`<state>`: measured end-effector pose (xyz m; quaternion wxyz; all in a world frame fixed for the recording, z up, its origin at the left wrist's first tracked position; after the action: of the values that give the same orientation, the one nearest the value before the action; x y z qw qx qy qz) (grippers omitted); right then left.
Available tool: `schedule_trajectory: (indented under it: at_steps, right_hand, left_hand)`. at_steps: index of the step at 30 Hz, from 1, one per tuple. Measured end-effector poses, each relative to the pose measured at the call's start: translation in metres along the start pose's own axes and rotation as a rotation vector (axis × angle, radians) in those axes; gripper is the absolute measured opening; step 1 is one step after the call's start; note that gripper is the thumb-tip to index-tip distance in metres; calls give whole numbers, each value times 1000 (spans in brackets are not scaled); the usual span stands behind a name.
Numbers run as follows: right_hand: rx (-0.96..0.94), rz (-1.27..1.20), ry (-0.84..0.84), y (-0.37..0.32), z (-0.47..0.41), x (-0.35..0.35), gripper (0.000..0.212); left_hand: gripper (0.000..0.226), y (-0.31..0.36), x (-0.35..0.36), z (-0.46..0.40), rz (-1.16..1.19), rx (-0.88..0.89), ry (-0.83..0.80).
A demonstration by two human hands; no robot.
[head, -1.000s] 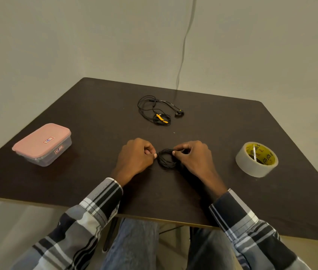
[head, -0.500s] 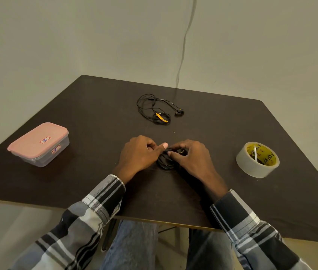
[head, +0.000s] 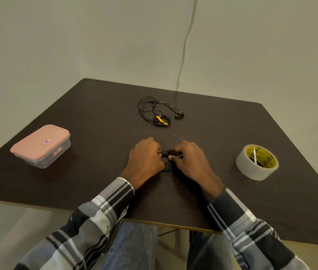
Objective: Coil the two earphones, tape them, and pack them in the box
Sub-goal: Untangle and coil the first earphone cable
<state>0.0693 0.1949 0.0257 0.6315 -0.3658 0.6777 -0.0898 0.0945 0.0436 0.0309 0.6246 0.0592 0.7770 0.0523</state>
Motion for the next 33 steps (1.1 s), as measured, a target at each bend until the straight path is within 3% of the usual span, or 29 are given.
schedule_trajectory:
  at_steps: [5, 12, 17, 19, 24, 26, 33]
  right_hand:
    - [-47, -18, 39, 2, 2, 2, 18]
    - [-92, -141, 173, -1, -3, -7, 18]
    - [-124, -149, 322, -12, -9, -16, 17]
    - [-61, -272, 293, -17, -12, -18, 17]
    - [237, -961, 226, -32, -15, -31, 22]
    - [310, -1119, 197, -36, -13, -39, 20]
    - [250, -1112, 144, -41, -12, -56, 17]
  left_hand:
    - [10, -4, 3, 0, 99, -27, 25]
    - [5, -12, -13, -8, 496, -106, 16]
    - [8, -5, -30, -10, 675, -94, 105]
    - [10, -1, -34, -10, 671, -73, 158]
    - [15, 3, -36, -7, 575, 14, 291]
    - [18, 5, -35, -5, 549, 39, 317]
    - [24, 10, -42, 3, 597, 138, 269]
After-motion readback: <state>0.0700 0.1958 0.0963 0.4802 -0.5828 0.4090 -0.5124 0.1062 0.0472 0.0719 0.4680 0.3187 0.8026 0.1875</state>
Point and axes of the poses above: each hand's wrist, its own z-axis away from the middle knuckle, its own x-axis out of the palm, y = z × x, the point moved 1 cm from there along -z, towards the middle knuckle, and after that the axes turned 14 degrees about -z, right-handed, at the moved point
